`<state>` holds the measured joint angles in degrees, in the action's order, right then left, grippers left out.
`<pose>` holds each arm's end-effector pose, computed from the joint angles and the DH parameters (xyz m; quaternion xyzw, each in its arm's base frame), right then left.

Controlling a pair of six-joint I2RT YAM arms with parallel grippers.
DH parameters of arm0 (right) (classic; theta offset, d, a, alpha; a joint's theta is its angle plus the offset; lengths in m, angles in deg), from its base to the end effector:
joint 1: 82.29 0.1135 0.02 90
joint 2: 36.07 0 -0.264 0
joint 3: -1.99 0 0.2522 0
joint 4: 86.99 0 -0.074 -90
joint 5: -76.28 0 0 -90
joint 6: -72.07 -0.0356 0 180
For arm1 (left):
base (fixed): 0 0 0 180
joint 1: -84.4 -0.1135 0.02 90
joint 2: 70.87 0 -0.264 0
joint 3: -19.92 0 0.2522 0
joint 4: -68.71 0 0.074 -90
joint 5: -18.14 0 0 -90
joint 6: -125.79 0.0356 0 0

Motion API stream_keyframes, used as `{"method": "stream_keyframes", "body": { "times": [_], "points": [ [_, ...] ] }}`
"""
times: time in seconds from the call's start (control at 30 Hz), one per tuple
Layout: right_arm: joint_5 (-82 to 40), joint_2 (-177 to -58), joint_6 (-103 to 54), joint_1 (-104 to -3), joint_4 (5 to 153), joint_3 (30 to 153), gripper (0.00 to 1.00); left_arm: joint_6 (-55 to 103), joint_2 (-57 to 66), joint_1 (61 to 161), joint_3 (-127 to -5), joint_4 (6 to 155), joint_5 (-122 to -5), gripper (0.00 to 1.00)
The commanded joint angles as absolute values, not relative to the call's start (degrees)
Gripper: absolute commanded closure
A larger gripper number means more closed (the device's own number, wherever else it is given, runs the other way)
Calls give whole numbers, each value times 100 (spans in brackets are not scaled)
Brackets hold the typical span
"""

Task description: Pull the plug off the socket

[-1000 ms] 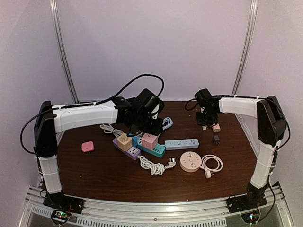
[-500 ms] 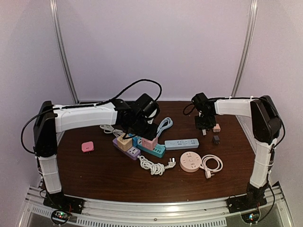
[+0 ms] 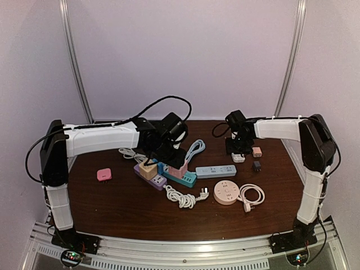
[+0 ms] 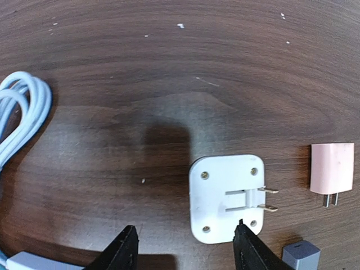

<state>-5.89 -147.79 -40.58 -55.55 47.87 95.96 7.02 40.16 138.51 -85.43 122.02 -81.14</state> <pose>0.3663 0.1791 0.1846 -0.0186 0.9698 0.0374 0.2402 0.2520 -0.3385 0.2414 0.1896 0.9418 -0.1179 0.2513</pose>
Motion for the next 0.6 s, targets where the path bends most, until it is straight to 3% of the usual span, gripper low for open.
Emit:
{"method": "stream_keyframes", "body": {
  "times": [0.0, 0.27, 0.57],
  "points": [
    [-1434, -14103, -4295, -5455, 5331, 9121, 39, 876, 4068, 13765, -8675, 12318, -8181, 43],
    [-2983, -13491, -5124, -4922, 6608, 8268, 41, 1143, 4271, 13652, -8828, 12418, -7985, 31],
    [-3885, -13610, -6430, -4329, 8600, 7474, 73, 1334, 4686, 13652, -9237, 12641, -7960, 29]
  ]
}}
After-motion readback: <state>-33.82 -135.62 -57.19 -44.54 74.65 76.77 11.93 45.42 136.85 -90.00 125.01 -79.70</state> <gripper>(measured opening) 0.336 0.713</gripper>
